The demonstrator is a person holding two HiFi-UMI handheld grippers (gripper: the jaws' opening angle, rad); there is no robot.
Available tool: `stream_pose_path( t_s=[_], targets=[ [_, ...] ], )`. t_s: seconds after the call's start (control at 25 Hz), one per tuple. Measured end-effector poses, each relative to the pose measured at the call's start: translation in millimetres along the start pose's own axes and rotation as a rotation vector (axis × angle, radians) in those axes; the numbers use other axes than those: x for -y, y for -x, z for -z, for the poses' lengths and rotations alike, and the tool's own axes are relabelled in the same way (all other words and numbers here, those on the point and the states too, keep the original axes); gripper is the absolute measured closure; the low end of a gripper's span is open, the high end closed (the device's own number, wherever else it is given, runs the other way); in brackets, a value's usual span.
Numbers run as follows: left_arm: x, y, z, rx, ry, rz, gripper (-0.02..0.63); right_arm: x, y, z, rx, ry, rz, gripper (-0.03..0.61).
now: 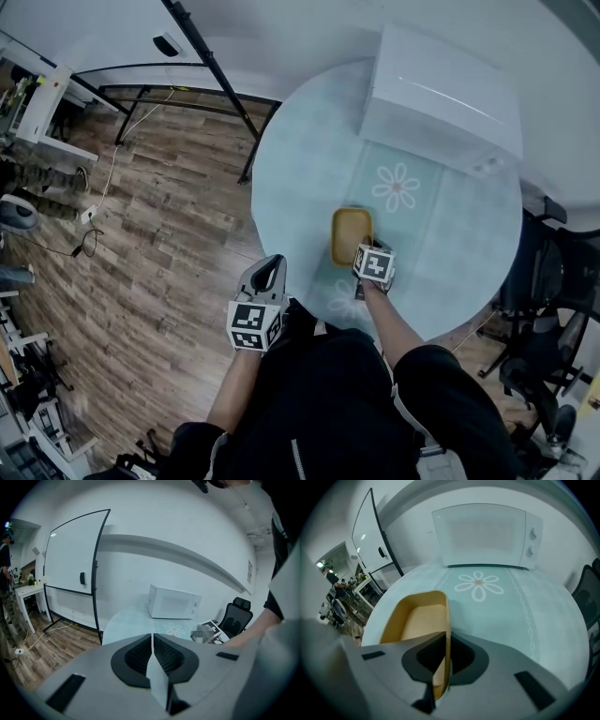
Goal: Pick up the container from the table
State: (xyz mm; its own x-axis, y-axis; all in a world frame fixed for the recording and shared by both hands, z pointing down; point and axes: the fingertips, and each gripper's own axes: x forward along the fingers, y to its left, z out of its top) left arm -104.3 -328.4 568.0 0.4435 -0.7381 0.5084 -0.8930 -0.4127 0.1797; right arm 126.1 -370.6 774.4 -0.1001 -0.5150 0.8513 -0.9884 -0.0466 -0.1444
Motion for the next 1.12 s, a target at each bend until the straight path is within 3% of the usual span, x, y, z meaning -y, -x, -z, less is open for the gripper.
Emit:
stream_pose_path(
  t_s=[0.56,1.12],
  targets=[
    [-21.2,3.1,-13.8,0.047,0.007,-0.026,0.588,-6.6,28.3,-12.7,0.05,0.056,-0.059,0.552],
    [-25.7,1.3,-17.7,0.068,-0.011,0.024,0.588,-15.7,108.1,-42.5,0.159,-0.024,-0.098,0.552]
  ],
)
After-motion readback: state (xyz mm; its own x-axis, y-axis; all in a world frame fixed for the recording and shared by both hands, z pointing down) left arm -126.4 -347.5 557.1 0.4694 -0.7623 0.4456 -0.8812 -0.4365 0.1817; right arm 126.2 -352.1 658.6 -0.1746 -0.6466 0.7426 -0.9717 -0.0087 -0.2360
